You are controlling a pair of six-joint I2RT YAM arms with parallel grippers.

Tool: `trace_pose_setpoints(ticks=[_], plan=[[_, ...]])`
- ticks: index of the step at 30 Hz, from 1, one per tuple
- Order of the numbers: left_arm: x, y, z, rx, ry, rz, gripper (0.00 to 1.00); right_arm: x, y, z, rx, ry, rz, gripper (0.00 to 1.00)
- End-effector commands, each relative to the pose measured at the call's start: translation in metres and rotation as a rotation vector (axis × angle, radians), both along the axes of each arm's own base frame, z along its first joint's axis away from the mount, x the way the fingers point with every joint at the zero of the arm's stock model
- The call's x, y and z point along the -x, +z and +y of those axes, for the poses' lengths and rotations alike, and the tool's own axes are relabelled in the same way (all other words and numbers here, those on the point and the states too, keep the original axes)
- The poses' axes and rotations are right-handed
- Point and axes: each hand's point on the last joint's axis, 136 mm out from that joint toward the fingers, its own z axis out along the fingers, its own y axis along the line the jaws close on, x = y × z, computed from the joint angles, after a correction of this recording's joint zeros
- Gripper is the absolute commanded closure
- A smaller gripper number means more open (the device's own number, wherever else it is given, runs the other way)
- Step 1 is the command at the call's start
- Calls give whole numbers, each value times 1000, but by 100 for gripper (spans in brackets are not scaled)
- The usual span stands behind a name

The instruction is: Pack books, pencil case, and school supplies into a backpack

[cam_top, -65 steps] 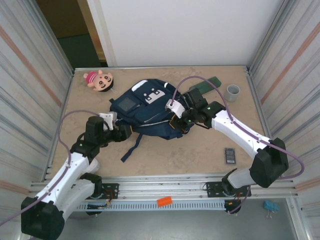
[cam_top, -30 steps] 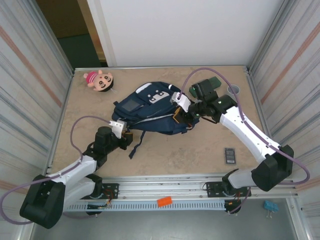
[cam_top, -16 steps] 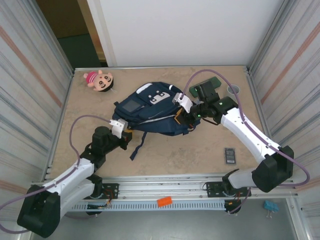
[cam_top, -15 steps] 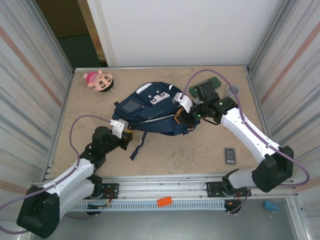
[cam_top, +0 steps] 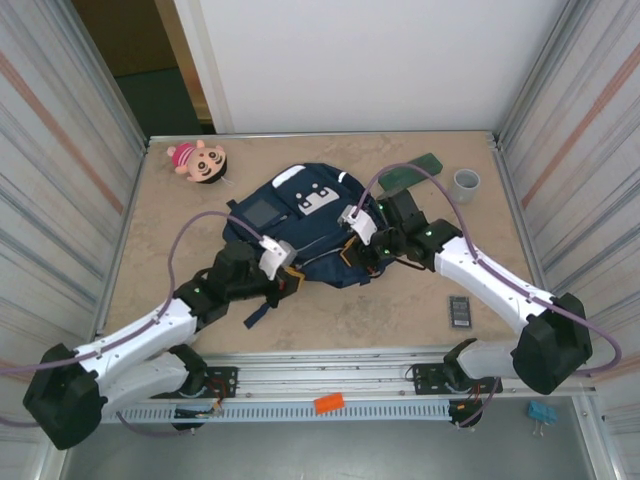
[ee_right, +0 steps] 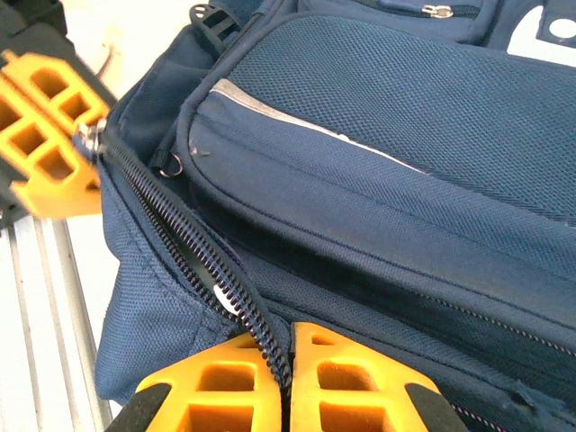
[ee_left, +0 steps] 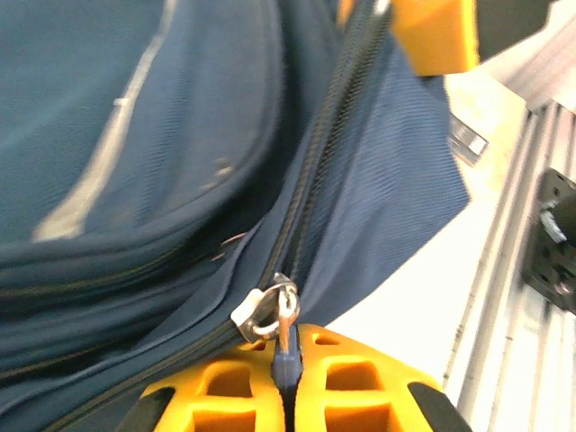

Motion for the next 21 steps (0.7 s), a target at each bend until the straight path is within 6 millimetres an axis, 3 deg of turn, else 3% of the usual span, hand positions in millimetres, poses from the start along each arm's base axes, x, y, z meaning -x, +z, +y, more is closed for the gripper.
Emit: trace_pose_setpoints(ticks=[1, 4, 5, 8, 10, 13, 16, 18, 21], plan=[[24, 24, -29, 64, -138, 25, 100, -15, 29, 27, -135, -22, -90, 100], [19, 20, -33, 47, -86, 34, 100, -14, 29, 28, -169, -50, -50, 98], [13, 15, -29, 27, -42, 41, 100, -15, 31, 24, -175, -79, -28, 88], [0, -6, -10, -56, 95, 60, 100, -21, 37, -4, -216, -255, 146, 42], [-1, -18, -1, -85, 137, 83, 100, -24, 29, -30, -234, -420, 347, 30], [1, -30, 7, -116, 169, 109, 100, -22, -5, -57, -211, -631, 627, 24], [3, -40, 16, -165, 208, 116, 100, -16, -57, -83, -74, -816, 841, 21], [6, -49, 18, -194, 214, 124, 100, -15, -85, -83, -62, -872, 954, 21], [10, -60, 17, -221, 215, 153, 100, -21, -100, -66, -137, -867, 1037, 26]])
